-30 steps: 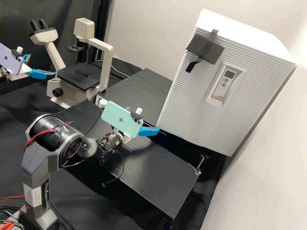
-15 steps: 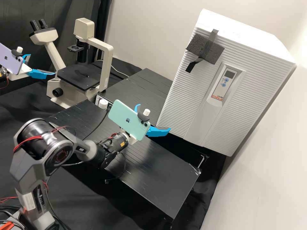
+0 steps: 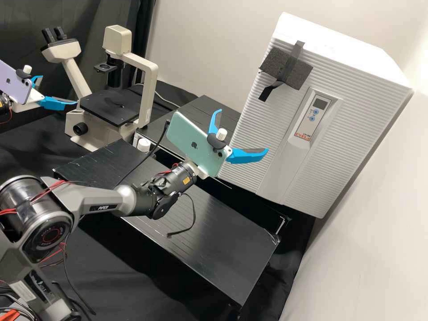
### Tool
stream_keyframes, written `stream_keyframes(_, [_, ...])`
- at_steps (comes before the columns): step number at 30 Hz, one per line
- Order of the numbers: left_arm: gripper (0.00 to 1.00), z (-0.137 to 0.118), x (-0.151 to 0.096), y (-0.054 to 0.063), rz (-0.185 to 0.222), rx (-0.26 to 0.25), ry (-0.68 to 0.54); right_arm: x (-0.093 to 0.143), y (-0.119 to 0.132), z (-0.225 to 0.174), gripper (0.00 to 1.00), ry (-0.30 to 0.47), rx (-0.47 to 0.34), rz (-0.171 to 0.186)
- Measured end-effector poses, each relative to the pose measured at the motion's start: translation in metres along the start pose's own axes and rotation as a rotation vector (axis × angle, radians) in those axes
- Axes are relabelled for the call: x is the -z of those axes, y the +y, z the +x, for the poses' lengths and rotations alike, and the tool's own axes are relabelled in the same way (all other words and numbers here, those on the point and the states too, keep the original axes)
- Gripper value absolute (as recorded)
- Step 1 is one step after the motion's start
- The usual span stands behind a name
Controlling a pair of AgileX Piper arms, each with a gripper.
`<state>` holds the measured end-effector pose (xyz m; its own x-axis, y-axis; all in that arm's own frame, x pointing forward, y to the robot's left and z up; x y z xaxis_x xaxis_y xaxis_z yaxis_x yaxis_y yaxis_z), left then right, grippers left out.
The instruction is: Open the incubator door.
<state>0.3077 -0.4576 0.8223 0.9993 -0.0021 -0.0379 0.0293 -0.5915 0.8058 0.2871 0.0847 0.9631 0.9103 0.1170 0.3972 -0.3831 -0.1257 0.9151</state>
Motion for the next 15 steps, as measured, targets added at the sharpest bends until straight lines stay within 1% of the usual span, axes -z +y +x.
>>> stream_keyframes(2, [1.0,0.0,0.0,0.0,0.0,0.0,0.0,0.007,0.002,0.006,1.0,-0.002,-0.005,0.007])
stream_keyframes(4, [1.0,0.0,0.0,0.0,0.0,0.0,0.0,0.014,0.003,0.011,1.0,-0.002,-0.009,0.006])
stream_keyframes(7, [1.0,0.0,0.0,0.0,0.0,0.0,0.0,0.024,0.002,0.018,1.0,0.011,-0.012,-0.026])
stream_keyframes(10, [1.0,0.0,0.0,0.0,0.0,0.0,0.0,0.027,-0.002,0.025,1.0,0.011,-0.012,-0.054])
stream_keyframes(13, [1.0,0.0,0.0,0.0,0.0,0.0,0.0,0.027,-0.006,0.032,1.0,-0.006,-0.004,-0.066])
stream_keyframes(15, [1.0,0.0,0.0,0.0,0.0,0.0,0.0,0.025,-0.008,0.035,1.0,-0.028,0.001,-0.06])
